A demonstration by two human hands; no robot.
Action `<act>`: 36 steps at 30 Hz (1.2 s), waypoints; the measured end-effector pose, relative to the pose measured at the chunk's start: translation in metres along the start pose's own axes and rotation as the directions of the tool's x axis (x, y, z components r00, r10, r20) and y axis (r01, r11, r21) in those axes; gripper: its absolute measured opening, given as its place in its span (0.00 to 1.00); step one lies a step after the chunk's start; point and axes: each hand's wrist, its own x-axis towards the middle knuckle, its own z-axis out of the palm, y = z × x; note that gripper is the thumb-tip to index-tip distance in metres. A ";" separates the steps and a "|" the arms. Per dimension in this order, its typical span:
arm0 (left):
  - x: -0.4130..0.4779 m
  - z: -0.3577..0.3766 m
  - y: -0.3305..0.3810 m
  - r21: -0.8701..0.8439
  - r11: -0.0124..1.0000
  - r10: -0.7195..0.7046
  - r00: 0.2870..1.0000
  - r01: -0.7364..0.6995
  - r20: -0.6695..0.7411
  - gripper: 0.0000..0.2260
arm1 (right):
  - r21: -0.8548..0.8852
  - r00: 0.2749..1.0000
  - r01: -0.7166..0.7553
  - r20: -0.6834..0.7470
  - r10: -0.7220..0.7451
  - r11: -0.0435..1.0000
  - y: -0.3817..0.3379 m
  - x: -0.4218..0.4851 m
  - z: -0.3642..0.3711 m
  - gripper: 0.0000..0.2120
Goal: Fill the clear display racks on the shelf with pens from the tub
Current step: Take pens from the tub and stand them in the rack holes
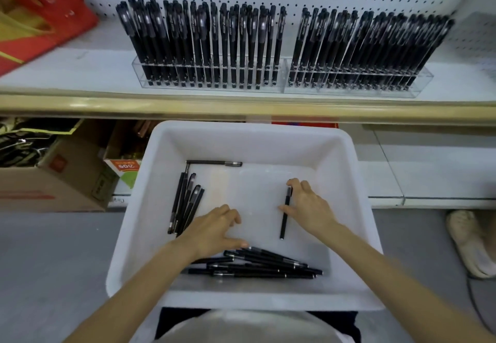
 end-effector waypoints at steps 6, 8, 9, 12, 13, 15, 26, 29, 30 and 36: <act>-0.002 0.010 -0.002 -0.144 0.989 -0.010 0.992 0.028 0.124 0.21 | 0.030 1.000 -0.010 0.022 0.009 0.999 -0.001 0.003 0.006 0.28; -0.002 0.012 -0.002 -0.151 0.988 0.005 0.990 0.017 0.143 0.22 | 0.033 1.000 -0.005 0.020 0.005 0.999 0.000 0.003 0.007 0.28; -0.002 0.014 -0.003 -0.143 0.990 0.016 0.989 0.005 0.146 0.22 | 0.038 1.000 -0.005 0.021 0.004 0.999 -0.001 0.003 0.008 0.28; -0.001 0.019 -0.004 -0.125 0.992 0.039 0.989 -0.021 0.140 0.22 | 0.045 1.000 0.008 0.023 -0.009 0.999 0.000 0.004 0.009 0.27; -0.001 0.020 -0.004 -0.122 0.992 0.043 0.990 -0.026 0.137 0.21 | 0.050 1.000 0.012 0.025 -0.014 0.999 0.000 0.004 0.009 0.27; 0.000 0.021 -0.005 -0.119 0.992 0.046 0.990 -0.030 0.134 0.20 | 0.059 0.999 0.011 0.033 -0.013 0.998 0.001 0.004 0.008 0.28; 0.003 0.021 -0.004 -0.114 0.993 0.031 0.995 -0.021 0.092 0.12 | 0.068 0.996 -0.075 0.055 0.071 0.995 0.004 0.008 0.007 0.17; 0.004 0.021 -0.001 -0.102 0.995 0.025 0.994 -0.014 0.109 0.16 | 0.069 0.994 -0.093 0.069 0.088 0.993 0.004 0.010 0.008 0.14; 0.004 0.021 0.000 -0.100 0.995 0.022 0.993 -0.011 0.113 0.17 | 0.072 0.993 -0.094 0.073 0.088 0.993 0.005 0.011 0.010 0.13; 0.004 0.019 0.004 -0.167 0.986 -0.006 0.991 0.028 0.132 0.18 | 0.116 0.993 -0.100 0.079 0.091 0.988 0.008 0.014 0.013 0.11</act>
